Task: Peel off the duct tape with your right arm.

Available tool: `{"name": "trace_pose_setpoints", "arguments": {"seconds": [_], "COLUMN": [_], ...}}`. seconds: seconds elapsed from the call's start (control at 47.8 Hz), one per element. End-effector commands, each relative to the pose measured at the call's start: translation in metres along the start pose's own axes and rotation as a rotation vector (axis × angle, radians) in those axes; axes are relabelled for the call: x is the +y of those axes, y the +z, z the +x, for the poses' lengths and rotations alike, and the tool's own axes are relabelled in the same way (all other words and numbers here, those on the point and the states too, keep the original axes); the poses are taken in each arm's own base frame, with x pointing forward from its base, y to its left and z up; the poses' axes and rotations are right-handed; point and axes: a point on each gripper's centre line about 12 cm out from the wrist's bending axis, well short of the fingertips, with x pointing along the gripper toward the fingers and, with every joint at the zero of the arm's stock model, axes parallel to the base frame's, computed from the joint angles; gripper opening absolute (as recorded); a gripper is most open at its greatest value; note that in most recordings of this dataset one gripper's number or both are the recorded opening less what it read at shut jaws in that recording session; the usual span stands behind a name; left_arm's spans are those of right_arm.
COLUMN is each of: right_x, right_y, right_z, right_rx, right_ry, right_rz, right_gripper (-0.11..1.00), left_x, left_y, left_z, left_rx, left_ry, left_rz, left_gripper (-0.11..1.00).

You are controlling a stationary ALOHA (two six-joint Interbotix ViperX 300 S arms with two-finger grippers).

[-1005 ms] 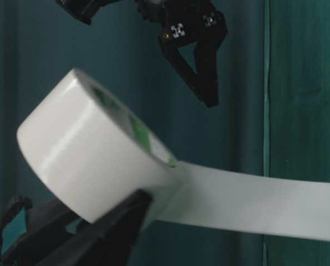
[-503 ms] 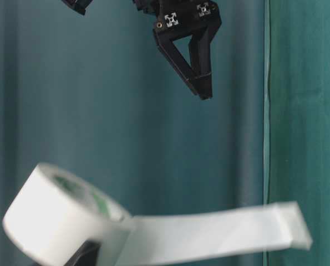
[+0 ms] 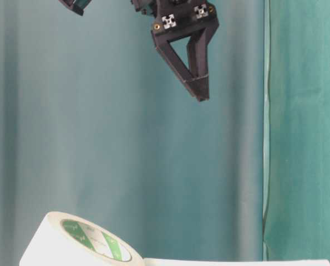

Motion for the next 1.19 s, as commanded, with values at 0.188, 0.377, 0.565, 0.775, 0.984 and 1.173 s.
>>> {"name": "trace_pose_setpoints", "arguments": {"seconds": [0.188,0.377,0.565,0.775,0.984,1.173], "right_x": [0.006,0.007,0.007,0.008,0.008,0.007], "right_y": [0.028,0.034,0.038,0.042,0.044,0.041], "right_z": [-0.007,-0.016,-0.023,-0.035,-0.048,-0.055], "right_rx": [-0.084,-0.077,-0.054,-0.068,-0.089,-0.092], "right_ry": [0.024,0.024,0.024,0.027,0.03,0.03], "right_rz": [-0.013,-0.012,-0.012,-0.01,-0.01,-0.01], "right_gripper": [0.56,0.56,0.56,0.56,0.56,0.56], "left_x": [0.004,0.004,0.003,-0.003,-0.012,-0.029], "left_y": [-0.005,-0.009,-0.011,-0.014,-0.023,-0.028], "left_z": [0.015,0.038,0.068,0.097,0.115,0.134], "left_rx": [0.064,0.15,0.218,0.255,0.295,0.323], "left_ry": [-0.003,-0.038,-0.067,-0.097,-0.126,-0.175], "left_rz": [-0.045,-0.061,-0.061,-0.057,-0.055,-0.041], "left_gripper": [0.2,0.2,0.2,0.2,0.2,0.2]}}
